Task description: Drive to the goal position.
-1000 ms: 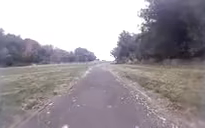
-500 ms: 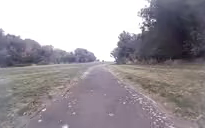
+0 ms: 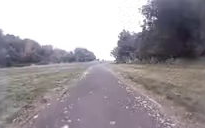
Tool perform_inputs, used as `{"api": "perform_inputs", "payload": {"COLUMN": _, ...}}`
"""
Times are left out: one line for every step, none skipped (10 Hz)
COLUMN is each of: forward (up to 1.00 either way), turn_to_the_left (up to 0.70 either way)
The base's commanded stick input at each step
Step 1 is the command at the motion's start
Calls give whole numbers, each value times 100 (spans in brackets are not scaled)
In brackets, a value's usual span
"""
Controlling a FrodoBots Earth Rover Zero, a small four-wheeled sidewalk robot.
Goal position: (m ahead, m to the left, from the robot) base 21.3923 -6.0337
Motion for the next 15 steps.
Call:
{"api": "perform_inputs", "payload": {"forward": 45, "turn_to_the_left": 0}}
{"api": "perform_inputs", "payload": {"forward": 45, "turn_to_the_left": 0}}
{"api": "perform_inputs", "payload": {"forward": 45, "turn_to_the_left": 0}}
{"api": "perform_inputs", "payload": {"forward": 45, "turn_to_the_left": 0}}
{"api": "perform_inputs", "payload": {"forward": 45, "turn_to_the_left": 0}}
{"api": "perform_inputs", "payload": {"forward": 45, "turn_to_the_left": 0}}
{"api": "perform_inputs", "payload": {"forward": 45, "turn_to_the_left": 0}}
{"api": "perform_inputs", "payload": {"forward": 45, "turn_to_the_left": 0}}
{"api": "perform_inputs", "payload": {"forward": 45, "turn_to_the_left": 0}}
{"api": "perform_inputs", "payload": {"forward": 45, "turn_to_the_left": 0}}
{"api": "perform_inputs", "payload": {"forward": 45, "turn_to_the_left": 0}}
{"api": "perform_inputs", "payload": {"forward": 45, "turn_to_the_left": -2}}
{"api": "perform_inputs", "payload": {"forward": 45, "turn_to_the_left": -8}}
{"api": "perform_inputs", "payload": {"forward": 45, "turn_to_the_left": -25}}
{"api": "perform_inputs", "payload": {"forward": 45, "turn_to_the_left": -13}}
